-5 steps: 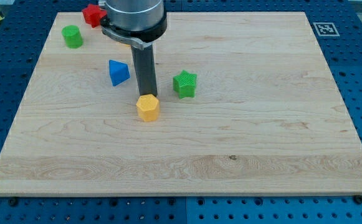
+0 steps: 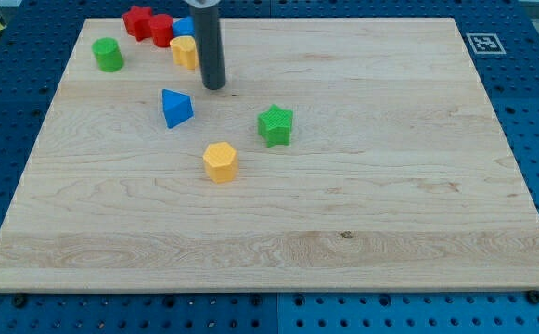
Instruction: Push the yellow heart to the right side
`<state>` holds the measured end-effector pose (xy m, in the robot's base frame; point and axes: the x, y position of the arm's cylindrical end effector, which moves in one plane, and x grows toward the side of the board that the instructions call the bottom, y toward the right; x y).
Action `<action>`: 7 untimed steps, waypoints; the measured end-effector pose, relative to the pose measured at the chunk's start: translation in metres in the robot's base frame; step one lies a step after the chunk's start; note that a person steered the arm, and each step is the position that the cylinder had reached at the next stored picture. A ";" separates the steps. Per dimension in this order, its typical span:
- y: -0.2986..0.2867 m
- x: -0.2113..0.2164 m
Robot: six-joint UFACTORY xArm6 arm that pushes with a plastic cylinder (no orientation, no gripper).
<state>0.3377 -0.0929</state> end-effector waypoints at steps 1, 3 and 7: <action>-0.039 -0.001; -0.096 -0.031; -0.049 -0.075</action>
<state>0.2631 -0.1419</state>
